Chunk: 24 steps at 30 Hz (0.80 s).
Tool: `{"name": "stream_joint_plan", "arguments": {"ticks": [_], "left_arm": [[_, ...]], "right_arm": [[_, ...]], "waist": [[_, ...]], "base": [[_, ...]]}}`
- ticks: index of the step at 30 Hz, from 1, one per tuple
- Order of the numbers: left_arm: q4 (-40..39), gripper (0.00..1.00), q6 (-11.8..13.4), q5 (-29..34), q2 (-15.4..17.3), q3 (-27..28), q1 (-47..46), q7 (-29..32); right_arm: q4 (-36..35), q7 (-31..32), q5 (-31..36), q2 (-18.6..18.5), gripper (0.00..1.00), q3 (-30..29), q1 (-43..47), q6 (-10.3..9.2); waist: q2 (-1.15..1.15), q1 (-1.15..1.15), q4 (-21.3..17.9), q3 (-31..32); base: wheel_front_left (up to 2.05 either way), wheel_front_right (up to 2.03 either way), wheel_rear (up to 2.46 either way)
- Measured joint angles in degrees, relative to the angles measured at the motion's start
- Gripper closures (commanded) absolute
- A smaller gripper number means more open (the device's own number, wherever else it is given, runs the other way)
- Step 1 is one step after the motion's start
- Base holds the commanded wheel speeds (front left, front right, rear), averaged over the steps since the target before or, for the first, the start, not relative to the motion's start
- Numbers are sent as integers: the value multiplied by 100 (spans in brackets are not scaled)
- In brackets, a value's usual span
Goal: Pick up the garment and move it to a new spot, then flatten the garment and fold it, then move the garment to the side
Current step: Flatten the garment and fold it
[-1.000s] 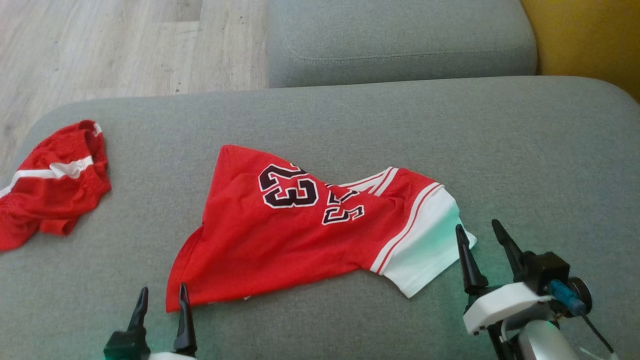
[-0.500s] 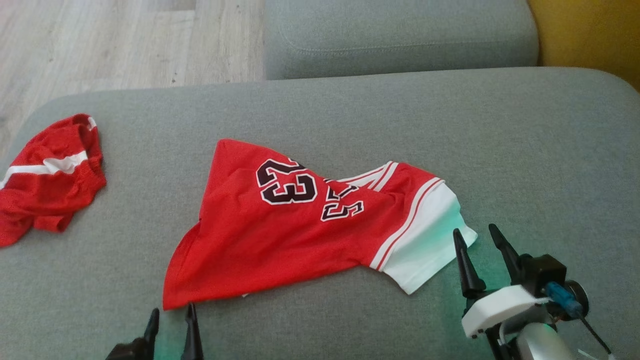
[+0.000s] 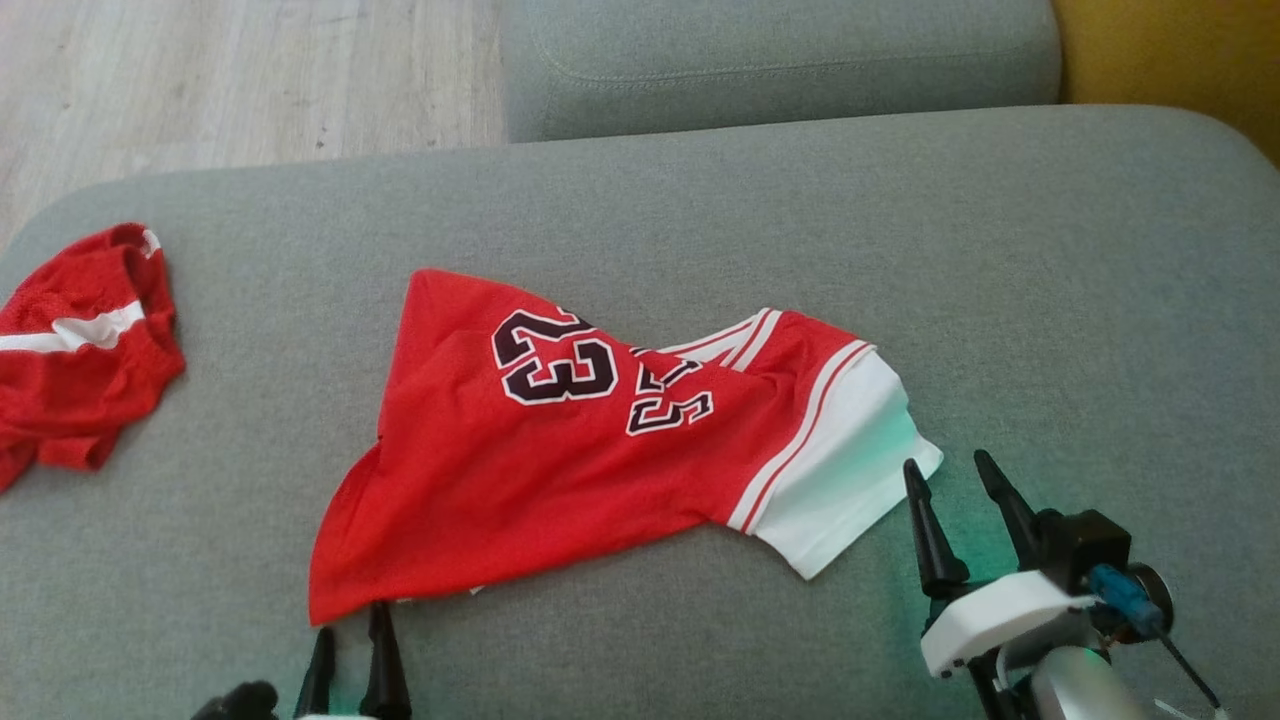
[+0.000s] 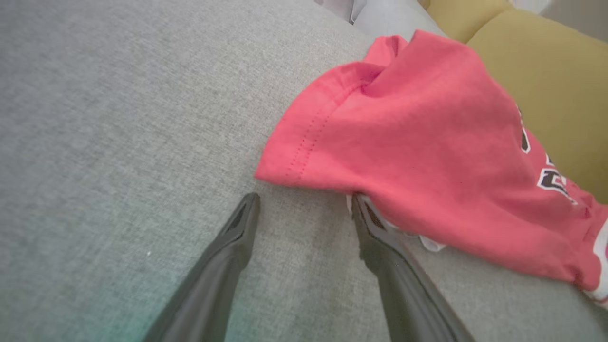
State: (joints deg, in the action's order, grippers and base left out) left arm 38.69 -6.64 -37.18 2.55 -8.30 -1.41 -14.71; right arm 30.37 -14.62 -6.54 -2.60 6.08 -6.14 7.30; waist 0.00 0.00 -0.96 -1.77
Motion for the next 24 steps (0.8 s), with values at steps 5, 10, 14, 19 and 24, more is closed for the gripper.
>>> {"name": "stream_joint_plan", "arguments": {"ticks": [5, 10, 14, 19, 24], "left_arm": [[-76, 0, -49, -312, 2, -103, -132, 0], [-62, 0, -52, -176, 0, -160, -348, 0], [-170, 0, -52, -380, -2, -137, -388, 1], [-434, 0, -53, -823, -2, -152, -319, 0], [-515, 0, -52, -933, -2, -149, -149, 1]], "right_arm": [[-4, 0, -1, 0, 0, -5, -3, 0], [-3, 0, -1, 0, 0, -5, -26, 0], [-2, 0, -1, 0, 0, -5, -26, 0], [2, 0, -2, 0, 0, -1, -26, 0], [19, 0, -2, 0, 0, 7, -25, 0]], "waist": [[0, 0, 11, -93], [0, 0, 41, -179], [0, 0, 39, -191], [0, 0, 60, -153], [0, 0, 100, -132]], "base": [[0, 0, 0], [0, 0, 0], [0, 0, 0], [0, 0, 0], [0, 0, 0]]}}
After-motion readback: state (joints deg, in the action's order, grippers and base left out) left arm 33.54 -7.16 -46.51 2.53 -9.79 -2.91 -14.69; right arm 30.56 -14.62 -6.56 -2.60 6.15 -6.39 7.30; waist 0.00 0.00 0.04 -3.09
